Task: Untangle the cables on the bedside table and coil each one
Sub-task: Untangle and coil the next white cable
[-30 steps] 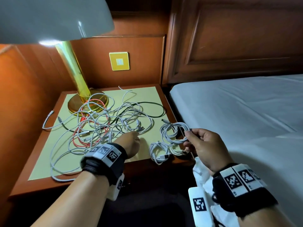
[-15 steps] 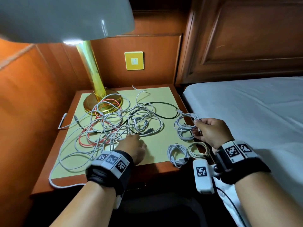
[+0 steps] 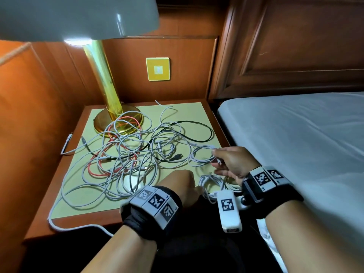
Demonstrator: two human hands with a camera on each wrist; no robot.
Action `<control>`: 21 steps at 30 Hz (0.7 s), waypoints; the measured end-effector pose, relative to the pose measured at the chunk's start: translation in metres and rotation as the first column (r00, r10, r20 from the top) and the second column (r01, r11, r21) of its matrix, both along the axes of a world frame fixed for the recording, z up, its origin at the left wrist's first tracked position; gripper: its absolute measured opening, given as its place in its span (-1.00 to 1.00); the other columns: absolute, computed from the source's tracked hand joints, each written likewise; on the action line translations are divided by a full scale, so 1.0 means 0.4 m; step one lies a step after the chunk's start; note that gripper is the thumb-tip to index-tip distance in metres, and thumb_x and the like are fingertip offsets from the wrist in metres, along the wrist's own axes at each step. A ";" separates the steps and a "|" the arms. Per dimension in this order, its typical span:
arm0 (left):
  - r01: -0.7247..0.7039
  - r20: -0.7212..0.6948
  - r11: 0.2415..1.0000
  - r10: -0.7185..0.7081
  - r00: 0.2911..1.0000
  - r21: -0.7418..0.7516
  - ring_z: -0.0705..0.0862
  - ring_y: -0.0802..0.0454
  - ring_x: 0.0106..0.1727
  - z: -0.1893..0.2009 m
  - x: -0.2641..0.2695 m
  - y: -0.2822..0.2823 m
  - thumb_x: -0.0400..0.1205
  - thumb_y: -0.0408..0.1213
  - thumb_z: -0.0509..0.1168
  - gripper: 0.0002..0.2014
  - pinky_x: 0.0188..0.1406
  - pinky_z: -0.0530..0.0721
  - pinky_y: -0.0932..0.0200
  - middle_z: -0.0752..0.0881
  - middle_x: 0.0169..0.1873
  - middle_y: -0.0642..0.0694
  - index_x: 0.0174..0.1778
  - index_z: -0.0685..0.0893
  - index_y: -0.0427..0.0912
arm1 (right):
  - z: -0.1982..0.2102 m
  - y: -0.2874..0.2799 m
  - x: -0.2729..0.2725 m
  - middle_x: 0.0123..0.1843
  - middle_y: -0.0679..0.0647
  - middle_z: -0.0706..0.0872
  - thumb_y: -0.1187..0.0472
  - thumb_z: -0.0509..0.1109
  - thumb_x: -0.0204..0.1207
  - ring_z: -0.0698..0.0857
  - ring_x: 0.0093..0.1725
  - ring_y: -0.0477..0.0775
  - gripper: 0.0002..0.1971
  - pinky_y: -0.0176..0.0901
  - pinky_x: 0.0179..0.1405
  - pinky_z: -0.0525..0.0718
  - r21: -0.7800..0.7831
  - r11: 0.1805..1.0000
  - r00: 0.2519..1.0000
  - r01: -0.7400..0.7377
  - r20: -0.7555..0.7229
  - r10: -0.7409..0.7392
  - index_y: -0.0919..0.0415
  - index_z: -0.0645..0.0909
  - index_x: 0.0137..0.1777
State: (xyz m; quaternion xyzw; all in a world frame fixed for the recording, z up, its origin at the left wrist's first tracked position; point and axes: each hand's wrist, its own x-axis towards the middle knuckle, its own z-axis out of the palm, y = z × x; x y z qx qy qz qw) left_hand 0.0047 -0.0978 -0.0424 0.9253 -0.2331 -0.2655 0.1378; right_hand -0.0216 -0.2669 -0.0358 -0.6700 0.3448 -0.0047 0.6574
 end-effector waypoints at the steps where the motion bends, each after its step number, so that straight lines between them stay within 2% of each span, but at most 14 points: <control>1: 0.011 -0.003 1.000 -0.011 1.000 0.015 0.72 -0.09 0.07 0.000 -0.001 -0.003 0.67 0.16 0.30 -0.61 0.08 0.71 0.05 0.77 0.03 -0.09 0.03 0.72 -0.13 | -0.003 0.006 0.004 -0.02 0.26 0.74 0.24 0.49 0.60 0.77 0.06 0.22 -0.84 0.19 0.09 0.79 -0.001 1.000 1.000 -0.007 0.000 0.007 0.35 0.66 0.03; 4: 0.014 -0.014 1.000 -0.013 1.000 0.025 0.72 -0.11 0.10 0.003 -0.006 -0.008 0.66 0.14 0.32 -0.60 0.07 0.68 0.09 0.77 0.05 -0.11 0.06 0.73 -0.15 | -0.019 0.007 0.017 -0.07 0.27 0.79 0.20 0.53 0.57 0.81 0.03 0.23 -0.85 0.28 0.15 0.78 -0.047 0.999 1.000 -0.002 -0.001 0.002 0.29 0.69 -0.10; 8: -0.004 -0.034 1.000 0.004 0.999 0.000 0.70 -0.08 0.16 0.008 -0.012 -0.019 0.60 0.01 0.43 -0.65 0.02 0.65 0.13 0.74 0.12 -0.05 0.19 0.66 -0.11 | -0.034 -0.015 0.017 -0.14 0.18 0.79 0.20 0.52 0.57 0.80 -0.02 0.13 -0.87 0.23 0.14 0.79 -0.096 0.995 0.999 0.034 0.009 -0.033 0.25 0.69 -0.12; 13: -0.035 -0.056 0.999 0.034 0.998 -0.027 0.73 -0.11 0.10 0.001 -0.008 -0.040 0.60 -0.09 0.44 -0.71 0.14 0.74 0.01 0.76 0.07 -0.08 0.14 0.68 -0.16 | -0.042 -0.036 0.012 -0.14 0.19 0.76 0.21 0.53 0.57 0.76 -0.12 0.11 -0.73 0.23 0.18 0.77 -0.064 0.996 0.998 0.062 -0.011 -0.063 0.39 0.68 0.15; 15: -0.043 -0.057 0.998 0.040 0.998 -0.043 0.73 -0.12 0.09 -0.002 -0.007 -0.046 0.60 -0.09 0.42 -0.72 0.16 0.74 0.00 0.77 0.06 -0.11 0.12 0.70 -0.19 | -0.041 -0.040 0.010 -0.13 0.19 0.76 0.19 0.52 0.58 0.77 -0.12 0.10 -0.72 0.19 0.11 0.80 -0.087 0.995 0.998 0.054 -0.008 -0.055 0.37 0.68 0.16; 18: -0.044 -0.026 0.998 0.043 0.999 -0.051 0.72 -0.12 0.02 -0.003 0.000 -0.044 0.60 -0.05 0.40 -0.75 0.13 0.75 0.00 0.79 0.05 -0.18 -0.05 0.66 -0.18 | -0.034 -0.034 0.003 -0.16 0.17 0.79 0.13 0.51 0.59 0.79 -0.18 0.03 -0.81 0.06 -0.17 0.84 -0.227 0.974 1.000 -0.018 -0.026 0.013 0.28 0.70 0.02; 19: -0.053 -0.008 0.998 0.053 0.999 -0.044 0.72 -0.12 0.04 -0.004 0.005 -0.040 0.60 -0.04 0.39 -0.76 0.13 0.75 0.02 0.78 0.06 -0.16 -0.04 0.67 -0.16 | -0.032 -0.029 0.001 -0.17 0.17 0.79 0.13 0.50 0.60 0.80 -0.19 0.03 -0.82 0.07 -0.19 0.85 -0.249 0.968 0.999 -0.034 -0.031 0.027 0.26 0.70 -0.02; 21: -0.082 0.037 0.997 0.082 0.996 -0.016 0.71 -0.12 0.12 -0.004 0.017 -0.027 0.62 -0.05 0.38 -0.72 0.13 0.72 0.05 0.74 0.10 -0.12 0.10 0.70 -0.17 | -0.032 -0.024 0.002 -0.19 0.20 0.77 0.14 0.49 0.61 0.81 -0.14 0.11 -0.81 0.18 -0.11 0.85 -0.210 0.977 0.999 -0.042 -0.029 0.037 0.30 0.68 -0.01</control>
